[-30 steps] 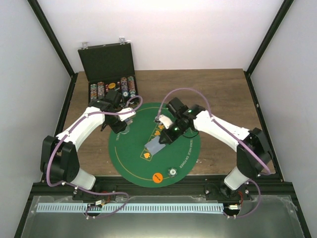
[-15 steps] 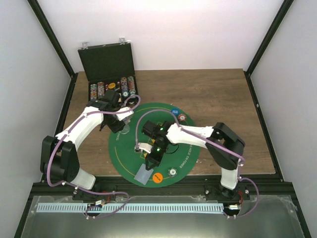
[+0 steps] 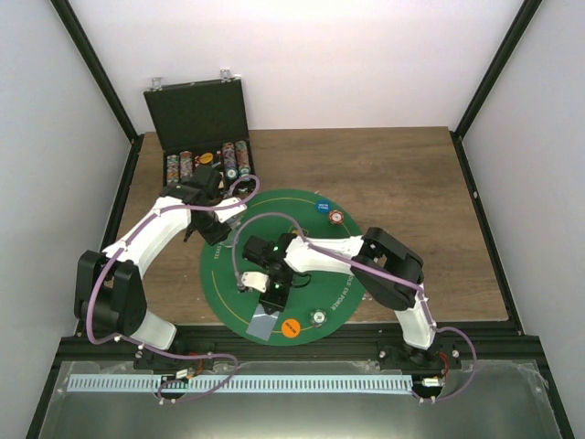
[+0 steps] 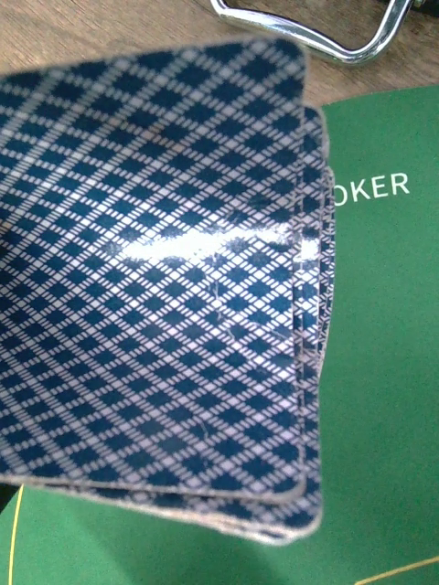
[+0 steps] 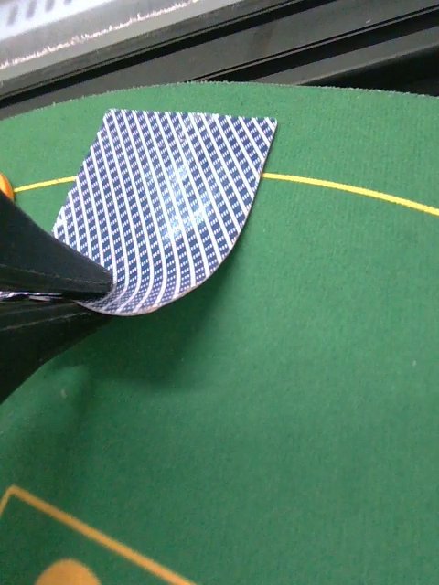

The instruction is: Distribute texas hold em gaming equipment

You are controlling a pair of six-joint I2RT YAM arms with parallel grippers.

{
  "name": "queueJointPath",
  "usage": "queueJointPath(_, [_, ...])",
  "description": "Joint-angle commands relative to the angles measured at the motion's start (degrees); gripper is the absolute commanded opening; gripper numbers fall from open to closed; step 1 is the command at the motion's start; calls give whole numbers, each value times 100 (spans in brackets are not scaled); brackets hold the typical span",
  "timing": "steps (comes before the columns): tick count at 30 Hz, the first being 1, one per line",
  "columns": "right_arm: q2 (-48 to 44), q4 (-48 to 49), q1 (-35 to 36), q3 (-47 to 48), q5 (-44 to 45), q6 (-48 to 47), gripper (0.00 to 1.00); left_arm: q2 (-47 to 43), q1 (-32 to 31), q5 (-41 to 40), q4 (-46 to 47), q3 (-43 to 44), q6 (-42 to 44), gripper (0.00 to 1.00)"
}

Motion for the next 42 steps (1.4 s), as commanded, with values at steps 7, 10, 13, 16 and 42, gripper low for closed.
queueJointPath(7, [4,-45,367,279,434,-324,5,-32,29,-2,73,-19,-22,39])
queueJointPath(10, [-5,-145,403,244,358,-323,5,-32,29,1,73,-19,-19,39])
queueJointPath(13, [-63,-163,406,147,358,-277,5,-32,29,7,73,-25,-18,39])
queueJointPath(16, [-99,-127,403,135,410,-221,8,-28,29,7,67,-23,-19,39])
queueJointPath(42, [-3279,2361,-2636,-1120,-1170,2101,100,-17,-25,231,-195,264,185,40])
